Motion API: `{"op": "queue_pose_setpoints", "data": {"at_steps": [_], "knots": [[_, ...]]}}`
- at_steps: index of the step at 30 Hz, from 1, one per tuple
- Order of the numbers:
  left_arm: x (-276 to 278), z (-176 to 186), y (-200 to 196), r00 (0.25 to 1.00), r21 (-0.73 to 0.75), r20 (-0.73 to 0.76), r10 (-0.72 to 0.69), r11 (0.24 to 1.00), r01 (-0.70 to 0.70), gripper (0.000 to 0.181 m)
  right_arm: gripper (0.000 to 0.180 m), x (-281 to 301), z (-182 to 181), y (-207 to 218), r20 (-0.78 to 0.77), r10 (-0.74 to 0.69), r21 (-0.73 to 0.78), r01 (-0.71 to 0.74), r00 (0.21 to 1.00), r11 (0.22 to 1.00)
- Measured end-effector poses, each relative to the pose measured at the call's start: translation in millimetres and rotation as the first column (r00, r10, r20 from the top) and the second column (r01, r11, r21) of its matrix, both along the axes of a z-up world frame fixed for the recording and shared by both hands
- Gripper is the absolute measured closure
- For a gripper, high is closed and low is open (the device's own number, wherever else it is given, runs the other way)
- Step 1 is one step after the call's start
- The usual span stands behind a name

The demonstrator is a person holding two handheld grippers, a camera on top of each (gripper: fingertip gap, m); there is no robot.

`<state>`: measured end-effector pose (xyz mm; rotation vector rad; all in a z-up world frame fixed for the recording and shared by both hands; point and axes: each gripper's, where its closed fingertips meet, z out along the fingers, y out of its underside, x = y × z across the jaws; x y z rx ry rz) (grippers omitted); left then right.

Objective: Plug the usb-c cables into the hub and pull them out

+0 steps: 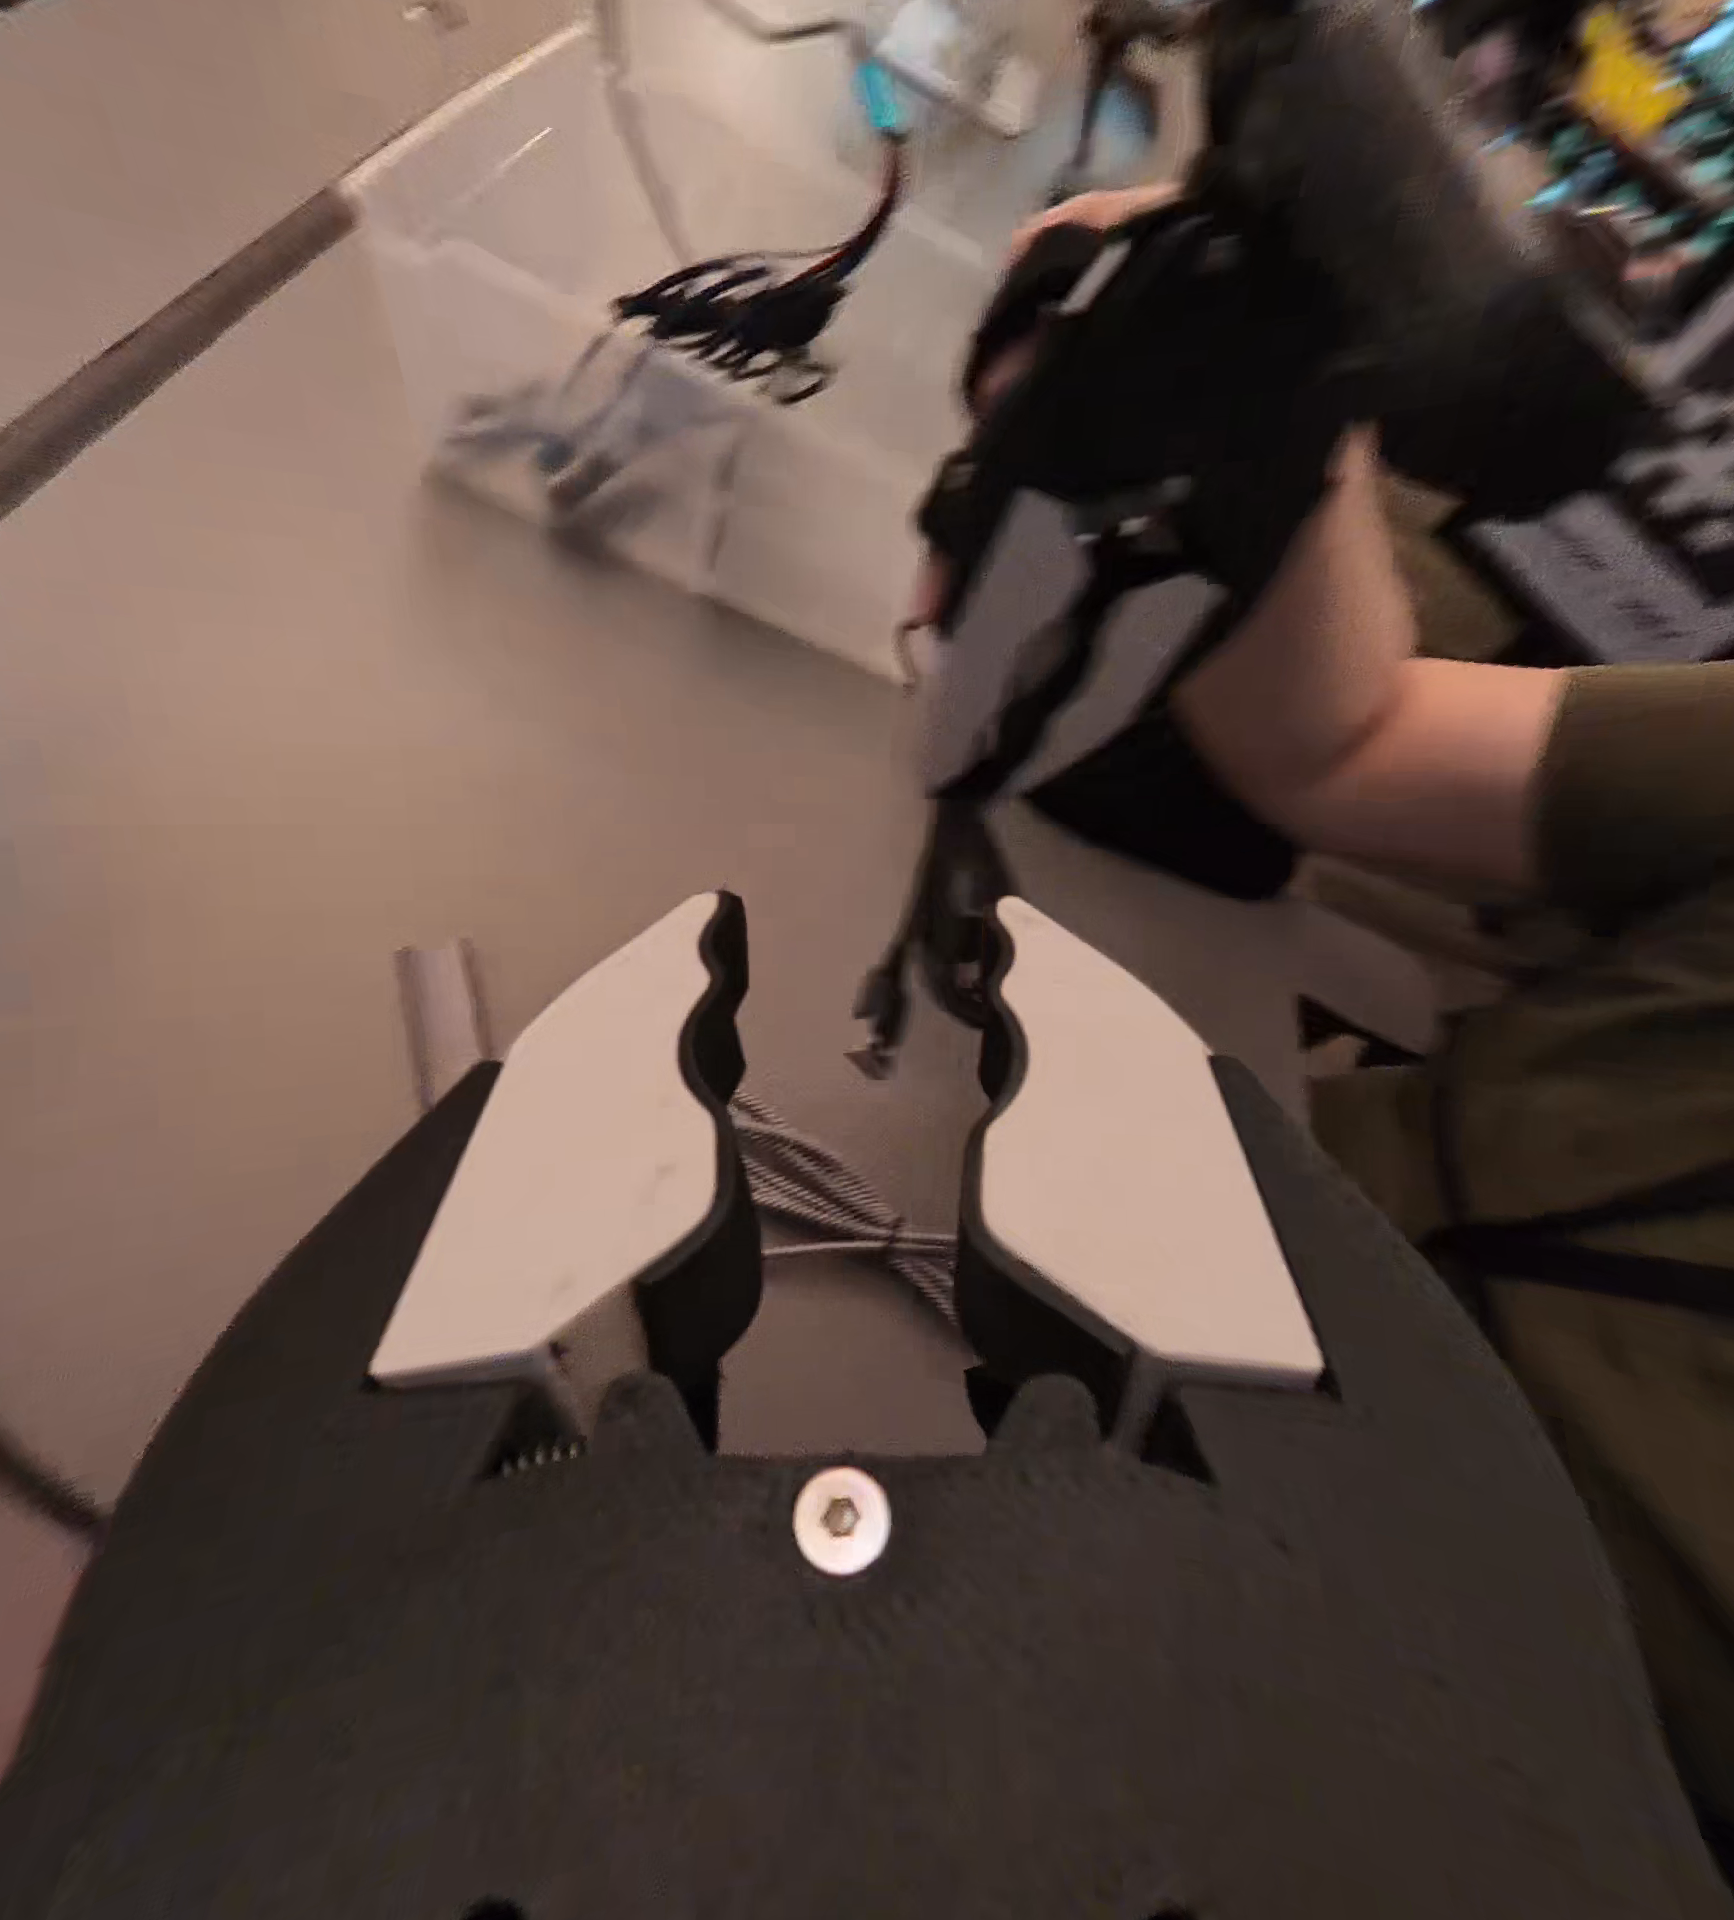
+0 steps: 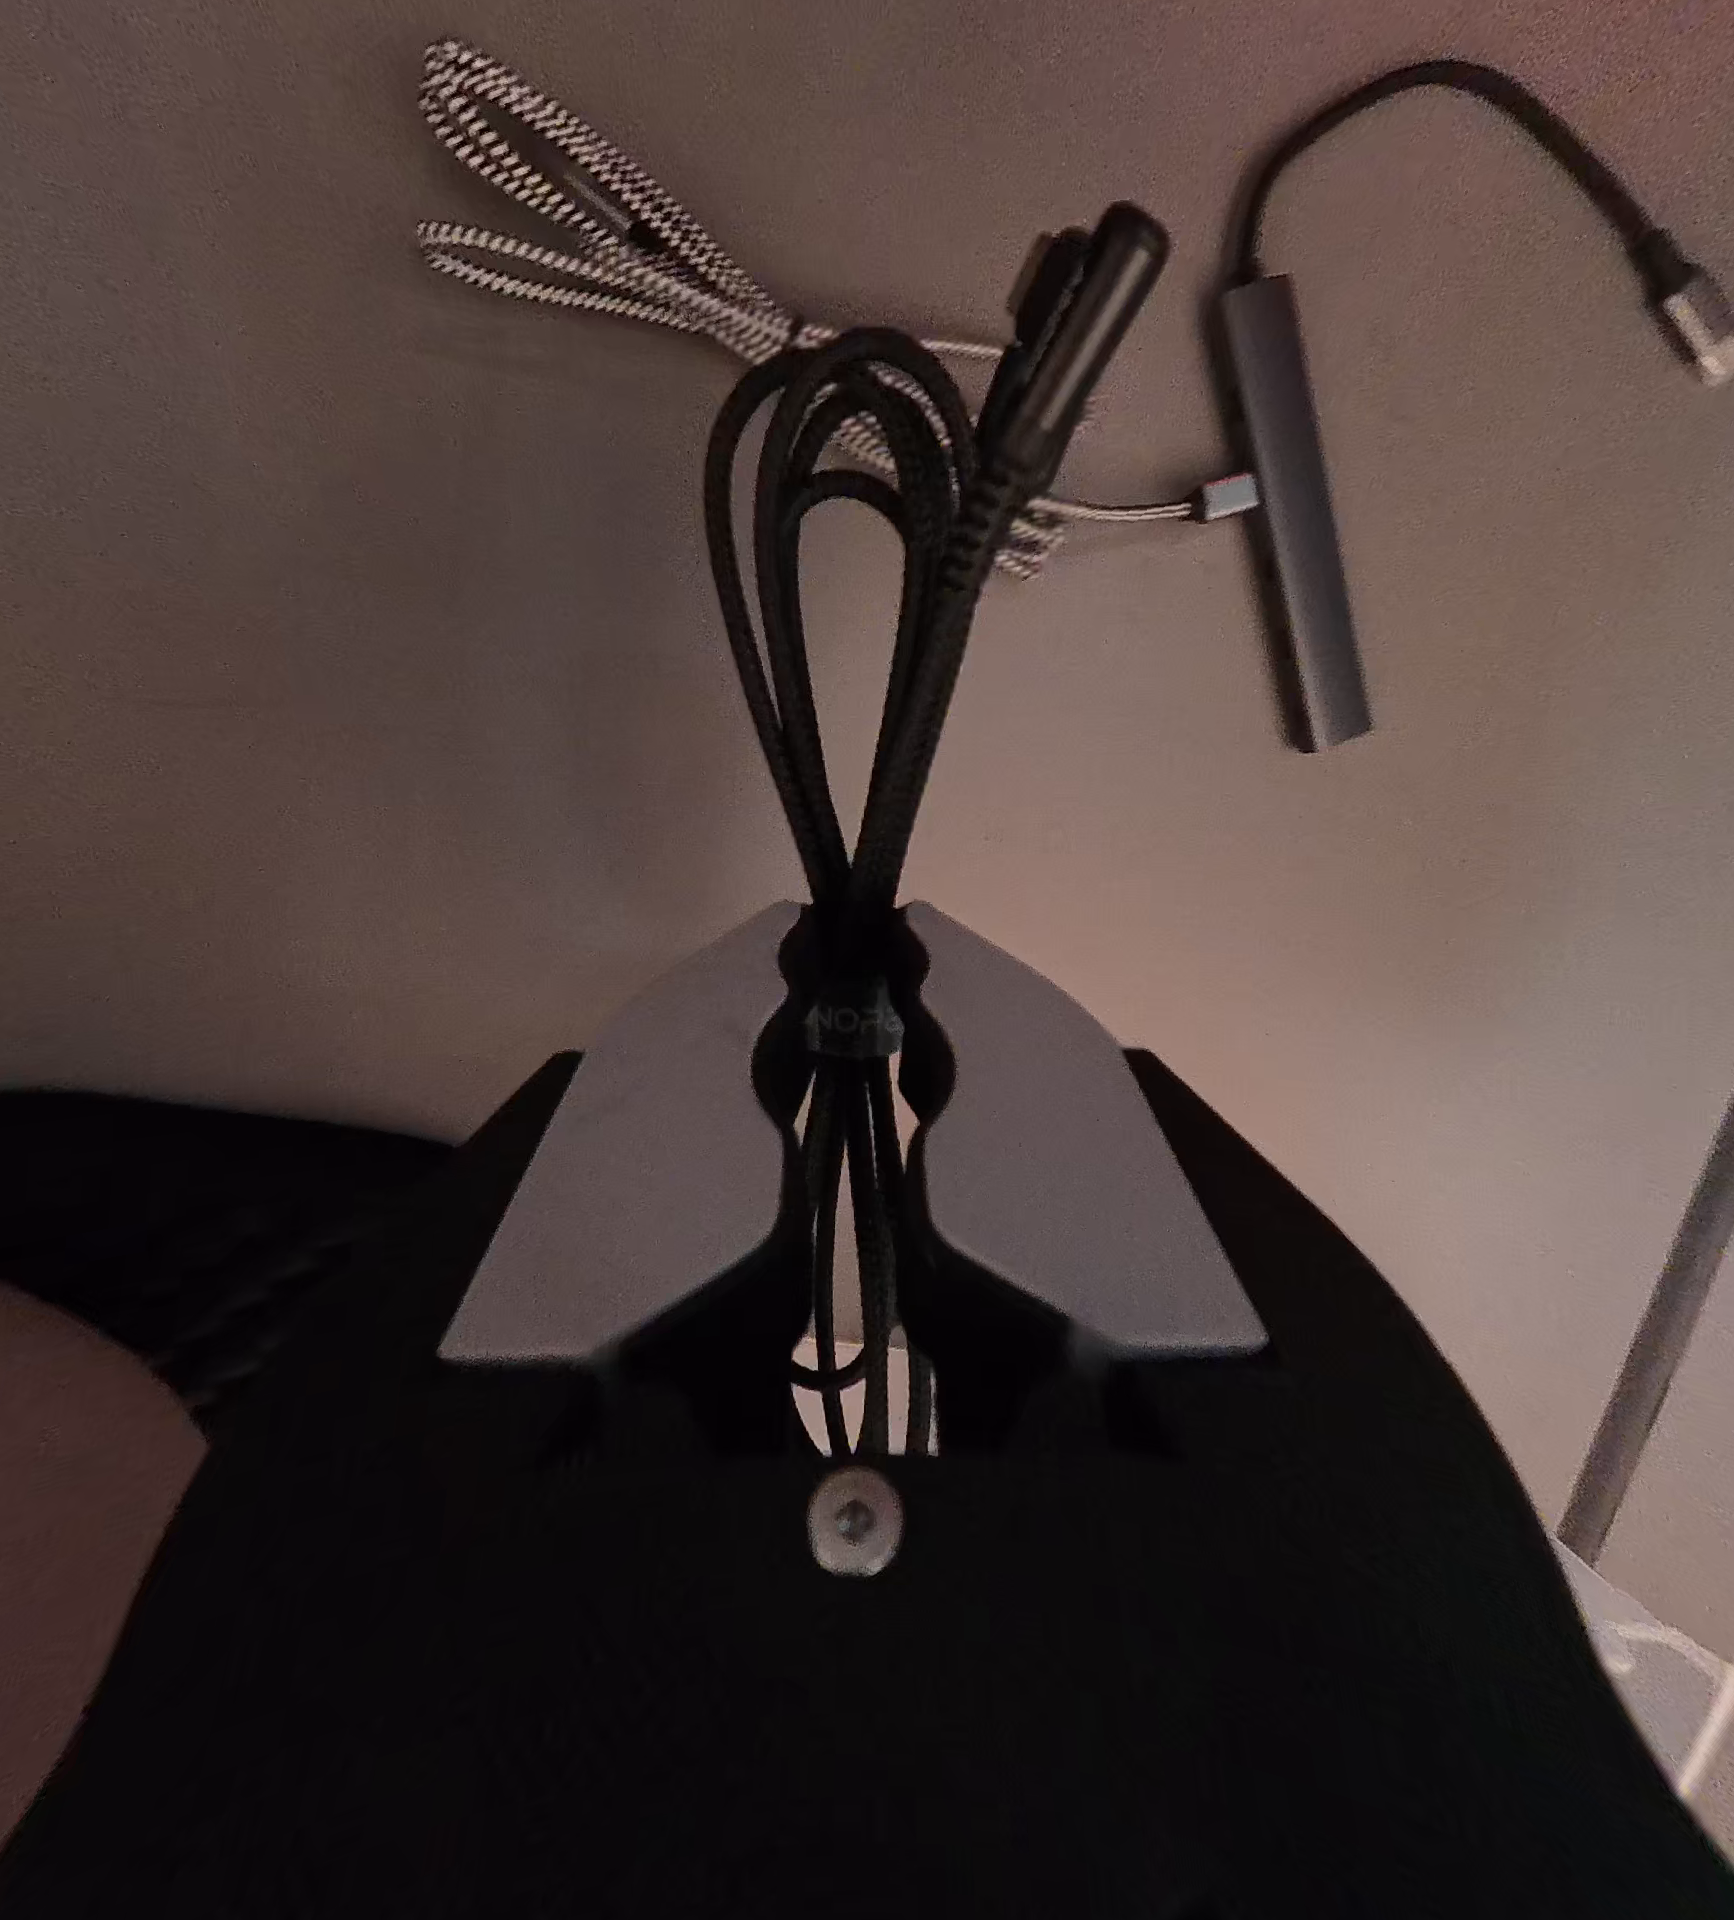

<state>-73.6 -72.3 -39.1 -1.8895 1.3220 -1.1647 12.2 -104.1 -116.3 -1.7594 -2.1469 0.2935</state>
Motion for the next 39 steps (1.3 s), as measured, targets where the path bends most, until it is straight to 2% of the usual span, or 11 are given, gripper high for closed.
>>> {"op": "queue_pose_setpoints", "data": {"at_steps": [3, 6, 12, 15, 20, 25, 27, 30, 34, 39], "knots": [[4.0, 4.7, -12.1, 0.998, 0.011, 0.017, -0.061, 0.998, 0.061, 0.139, 0.167, -0.5, 8.6, 10.9, -0.049, -0.046, 0.038, 0.048, 0.998, 0.998], [14.4, -1.2, -18.3, 0.995, 0.029, 0.007, -0.103, 0.994, 0.102, 0.147, 0.167, -2.9, 17.6, 18.0, -0.102, -0.071, 0.067, 0.078, 0.992, 0.995], [24.4, -7.2, -15.0, 0.995, 0.028, 0.017, -0.096, 0.995, 0.096, 0.175, 0.167, -8.2, 23.3, 20.6, -0.147, -0.057, 0.092, 0.071, 0.988, 0.993], [22.9, -13.7, -12.5, 0.996, 0.047, -0.023, -0.089, 0.995, 0.090, 0.175, 0.167, -9.7, 16.1, 18.8, -0.135, -0.047, 0.064, 0.056, 0.990, 0.996], [26.8, -30.9, -17.3, 0.984, 0.120, -0.143, -0.108, 0.985, 0.126, 0.176, 0.163, -13.5, -17.4, 9.1, -0.041, 0.016, -0.027, -0.017, 0.999, 0.999], [26.7, -39.4, -15.2, 0.979, 0.121, -0.177, -0.103, 0.985, 0.125, 0.176, 0.160, -16.9, -23.3, 10.6, -0.012, -0.071, -0.125, 0.069, 0.997, 0.990], [23.7, -43.5, -11.5, 0.976, 0.137, -0.200, -0.088, 0.984, 0.117, 0.176, 0.161, -22.3, -15.7, 10.2, -0.064, -0.098, -0.164, 0.086, 0.993, 0.983], [21.5, -47.2, -8.2, 0.974, 0.137, -0.213, -0.076, 0.985, 0.107, 0.176, 0.160, -34.7, 0.4, 20.9, -0.196, -0.120, -0.141, 0.094, 0.973, 0.986], [18.5, -49.4, -5.8, 0.974, 0.124, -0.217, -0.070, 0.987, 0.099, 0.177, 0.156, -56.8, 19.7, 38.4, -0.379, -0.226, -0.196, 0.160, 0.897, 0.967], [12.5, -51.9, -1.4, 0.973, 0.111, -0.222, -0.065, 0.990, 0.091, 0.176, 0.163, -70.5, 41.7, 29.9, -0.556, -0.278, -0.349, 0.084, 0.783, 0.933]]}}
